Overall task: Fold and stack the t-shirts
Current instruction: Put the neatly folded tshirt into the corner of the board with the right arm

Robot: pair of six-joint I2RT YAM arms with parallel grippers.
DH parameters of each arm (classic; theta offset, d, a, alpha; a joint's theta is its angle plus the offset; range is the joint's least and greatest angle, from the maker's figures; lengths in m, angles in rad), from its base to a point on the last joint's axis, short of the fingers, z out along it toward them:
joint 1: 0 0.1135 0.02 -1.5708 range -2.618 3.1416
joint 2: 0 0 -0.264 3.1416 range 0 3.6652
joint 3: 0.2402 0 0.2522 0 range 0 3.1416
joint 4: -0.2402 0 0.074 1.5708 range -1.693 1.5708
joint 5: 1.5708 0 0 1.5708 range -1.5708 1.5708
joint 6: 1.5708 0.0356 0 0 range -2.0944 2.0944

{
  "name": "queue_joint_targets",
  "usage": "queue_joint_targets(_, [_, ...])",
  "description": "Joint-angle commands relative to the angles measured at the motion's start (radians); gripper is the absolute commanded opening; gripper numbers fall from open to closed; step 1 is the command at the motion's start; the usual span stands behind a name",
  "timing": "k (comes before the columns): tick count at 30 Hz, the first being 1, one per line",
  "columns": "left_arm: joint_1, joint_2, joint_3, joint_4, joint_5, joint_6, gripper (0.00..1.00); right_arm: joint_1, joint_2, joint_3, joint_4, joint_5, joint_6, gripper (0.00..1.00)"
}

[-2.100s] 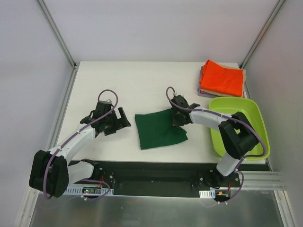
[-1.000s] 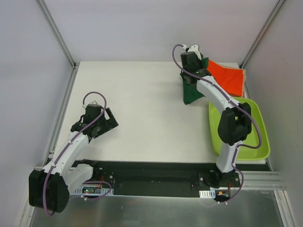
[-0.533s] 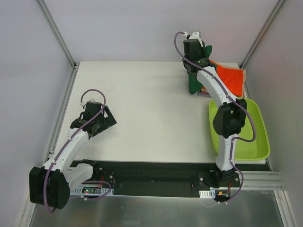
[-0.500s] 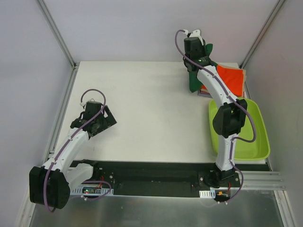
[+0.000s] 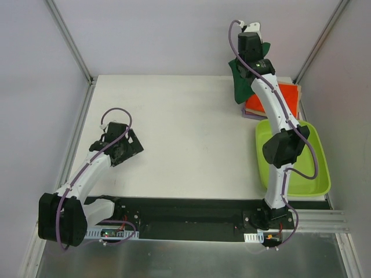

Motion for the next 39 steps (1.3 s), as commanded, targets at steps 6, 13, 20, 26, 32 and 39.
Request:
queue_joint_targets(6, [0.013,0.022,0.043,-0.018,-0.020,-0.025,0.99,-0.055,-0.040,0.056,-0.021,-0.054,0.067,0.01])
queue_joint_targets(13, [0.013,0.042,0.049,-0.018,-0.018,-0.027,0.99,-0.080,-0.058,0.067,-0.021,-0.091,0.092,0.01])
queue_joint_targets(20, [0.015,0.055,0.046,-0.016,-0.011,-0.031,0.99,-0.092,-0.089,0.077,-0.022,-0.094,0.075,0.01])
queue_joint_targets(26, [0.015,0.065,0.041,-0.016,-0.009,-0.043,0.99,-0.100,-0.102,0.085,-0.024,-0.103,0.089,0.01])
queue_joint_targets(32, [0.015,0.065,0.044,-0.016,-0.009,-0.045,0.99,-0.101,-0.127,0.105,-0.030,-0.118,0.110,0.01])
queue_joint_targets(39, [0.013,0.063,0.046,-0.016,-0.009,-0.040,0.99,-0.113,-0.153,0.048,-0.034,-0.123,0.127,0.01])
